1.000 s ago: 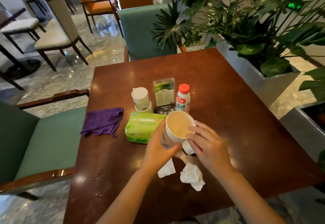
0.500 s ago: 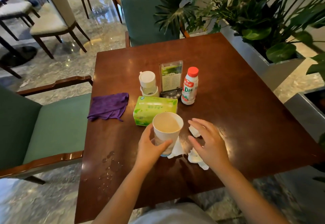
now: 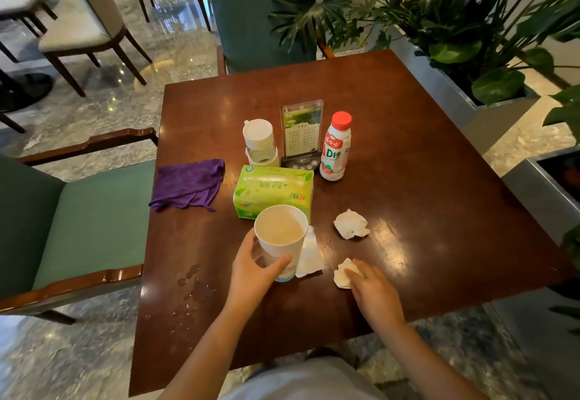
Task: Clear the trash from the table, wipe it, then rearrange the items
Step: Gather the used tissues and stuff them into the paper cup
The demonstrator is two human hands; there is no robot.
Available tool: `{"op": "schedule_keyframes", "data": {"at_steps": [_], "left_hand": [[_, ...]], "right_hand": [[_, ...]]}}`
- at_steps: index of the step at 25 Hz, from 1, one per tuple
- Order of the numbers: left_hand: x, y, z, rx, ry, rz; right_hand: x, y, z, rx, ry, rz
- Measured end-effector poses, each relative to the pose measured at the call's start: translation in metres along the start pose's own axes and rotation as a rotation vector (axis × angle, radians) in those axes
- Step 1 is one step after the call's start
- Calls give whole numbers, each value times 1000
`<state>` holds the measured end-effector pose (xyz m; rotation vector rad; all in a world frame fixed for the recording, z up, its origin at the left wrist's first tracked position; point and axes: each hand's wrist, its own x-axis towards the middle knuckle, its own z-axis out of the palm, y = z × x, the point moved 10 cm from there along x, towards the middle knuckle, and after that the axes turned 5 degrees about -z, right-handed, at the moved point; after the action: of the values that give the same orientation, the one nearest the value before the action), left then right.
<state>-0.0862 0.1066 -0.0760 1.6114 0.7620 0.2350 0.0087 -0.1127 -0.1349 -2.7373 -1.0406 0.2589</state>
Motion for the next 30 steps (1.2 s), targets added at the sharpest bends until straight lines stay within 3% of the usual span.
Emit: {"op": "schedule_keyframes", "data": {"at_steps": [3, 6, 9, 11, 15, 21, 23, 25, 28, 30], "left_hand": [[-3, 1, -2, 19, 0, 11], [-6, 4, -5, 43, 11, 39], [-11, 15, -2, 67, -1, 101], [-13, 23, 3, 73, -16, 140], [-15, 33, 5, 64, -21, 175], [-14, 34, -4, 70, 16, 188], [-14, 32, -4, 85, 17, 189], [-16, 31, -10, 103, 62, 191], [-19, 28, -24, 118, 129, 176], [-21, 23, -33, 124, 147, 154]], "right_hand": [[7, 9, -14, 232, 65, 99], [14, 18, -69, 606, 329, 268], [23, -32, -158, 731, 641, -14], [23, -77, -194, 660, 732, -233], [29, -128, -184, 472, 563, -355], [29, -142, -137, 187, 257, -482], [29, -141, -134, 213, 257, -512], [28, -134, -139, 310, 362, -542], [35, -102, -129, 372, 485, -451], [54, -79, -95, 289, 355, -296]]}}
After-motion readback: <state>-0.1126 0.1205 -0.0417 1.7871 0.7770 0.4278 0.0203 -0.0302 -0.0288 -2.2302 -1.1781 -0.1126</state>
